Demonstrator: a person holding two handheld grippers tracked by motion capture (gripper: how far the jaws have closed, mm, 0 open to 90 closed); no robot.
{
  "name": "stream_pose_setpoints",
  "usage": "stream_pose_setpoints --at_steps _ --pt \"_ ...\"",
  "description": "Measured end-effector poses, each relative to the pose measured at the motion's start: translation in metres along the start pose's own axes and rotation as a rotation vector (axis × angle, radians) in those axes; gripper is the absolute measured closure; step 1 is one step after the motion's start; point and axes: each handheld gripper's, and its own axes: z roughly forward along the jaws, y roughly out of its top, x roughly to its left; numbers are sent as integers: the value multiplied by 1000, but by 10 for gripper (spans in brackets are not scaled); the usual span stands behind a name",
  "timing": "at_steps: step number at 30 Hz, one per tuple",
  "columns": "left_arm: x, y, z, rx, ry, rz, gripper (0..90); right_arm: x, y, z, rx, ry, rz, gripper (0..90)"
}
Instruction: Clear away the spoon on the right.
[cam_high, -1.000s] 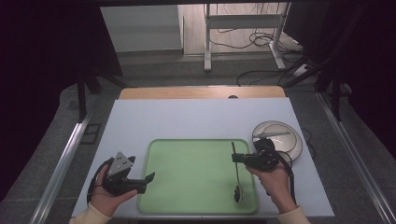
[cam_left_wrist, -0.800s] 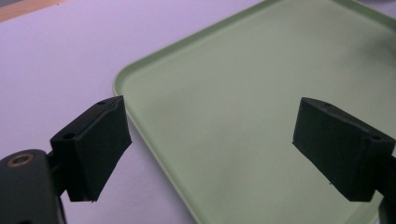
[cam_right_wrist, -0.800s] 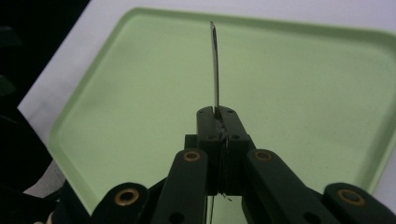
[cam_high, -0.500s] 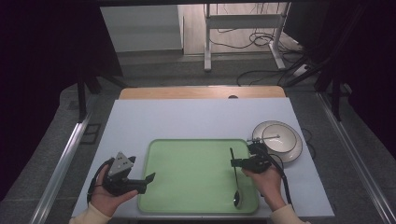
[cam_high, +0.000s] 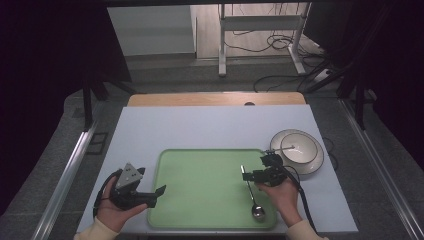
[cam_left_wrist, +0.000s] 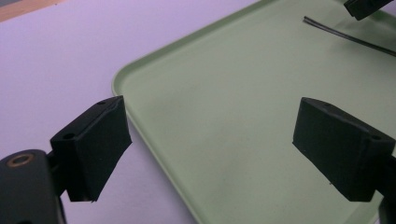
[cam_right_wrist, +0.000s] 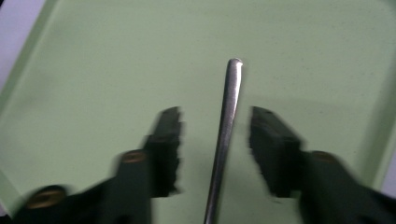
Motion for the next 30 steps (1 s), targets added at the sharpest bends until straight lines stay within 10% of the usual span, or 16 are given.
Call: stream_pose_setpoints --at_steps 10,21,30 --pt "1 0 -1 -4 1 0 108 3 2 -8 -61 -9 -63 243" --pt "3 1 -1 -11 0 -7 108 20 -2 -32 -274 23 -341 193" --pt "3 -3 -3 -14 13 -16 108 20 0 -45 -285 57 -371 193"
